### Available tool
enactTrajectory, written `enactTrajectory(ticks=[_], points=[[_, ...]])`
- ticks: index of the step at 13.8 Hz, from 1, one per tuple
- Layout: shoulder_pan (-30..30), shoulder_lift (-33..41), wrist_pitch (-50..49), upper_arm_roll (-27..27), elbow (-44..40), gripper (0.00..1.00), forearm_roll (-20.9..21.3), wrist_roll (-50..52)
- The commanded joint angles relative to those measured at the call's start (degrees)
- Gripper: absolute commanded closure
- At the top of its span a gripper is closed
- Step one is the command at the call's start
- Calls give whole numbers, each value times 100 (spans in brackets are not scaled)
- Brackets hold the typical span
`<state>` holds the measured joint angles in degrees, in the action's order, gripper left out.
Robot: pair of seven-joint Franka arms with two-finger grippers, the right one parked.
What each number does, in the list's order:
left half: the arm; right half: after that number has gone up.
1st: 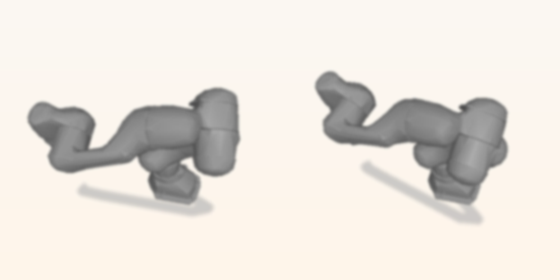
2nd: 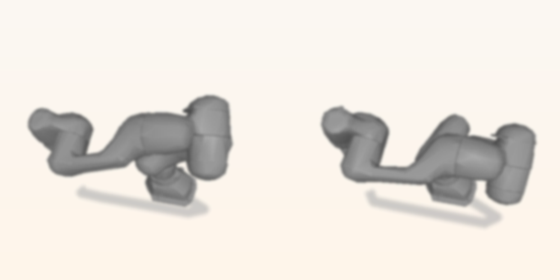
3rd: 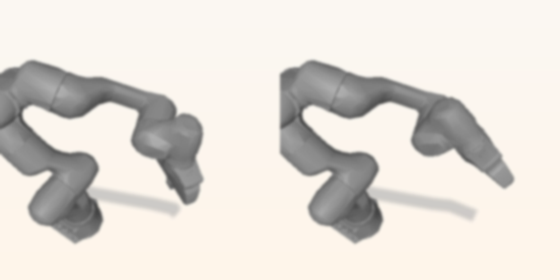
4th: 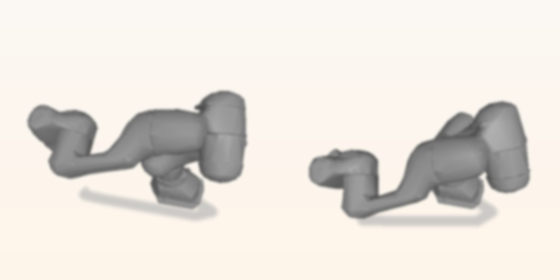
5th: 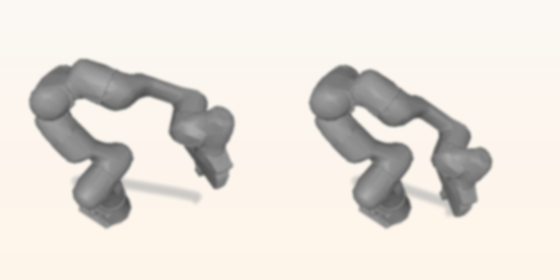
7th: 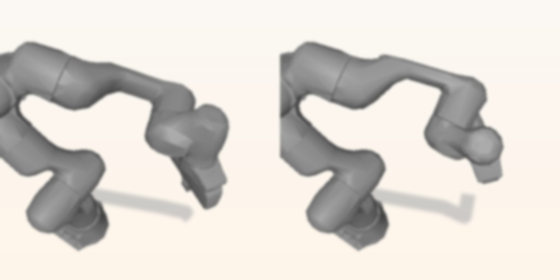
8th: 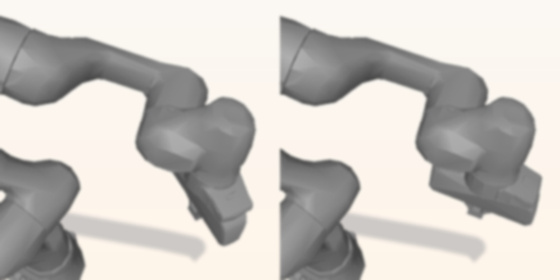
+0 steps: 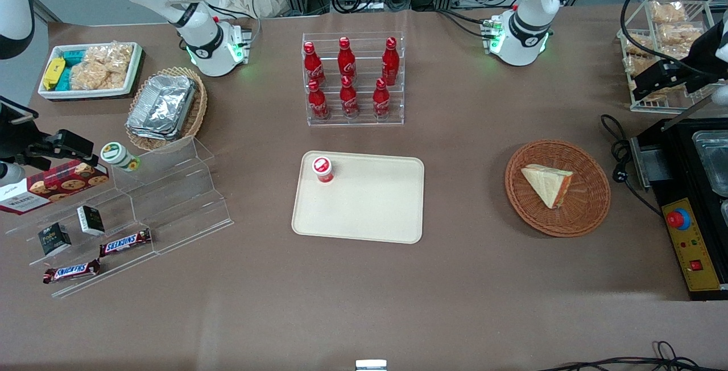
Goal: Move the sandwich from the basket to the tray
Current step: 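Move the left gripper over the wicker basket toward the sandwich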
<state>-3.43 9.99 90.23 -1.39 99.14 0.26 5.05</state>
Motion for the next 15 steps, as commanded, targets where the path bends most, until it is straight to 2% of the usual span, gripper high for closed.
enactTrajectory(ticks=[1, 5, 8, 12, 15], points=[[-105, -7, -58, -37, -106, 0, 36, -48], [-114, -322, -67, -63, -176, 0, 97, -5], [-157, -646, 38, -37, -70, 0, -34, 13], [-175, -849, 1039, -20, 694, 0, -263, 66], [-184, -1375, 1645, -2, 914, 0, -369, 215]])
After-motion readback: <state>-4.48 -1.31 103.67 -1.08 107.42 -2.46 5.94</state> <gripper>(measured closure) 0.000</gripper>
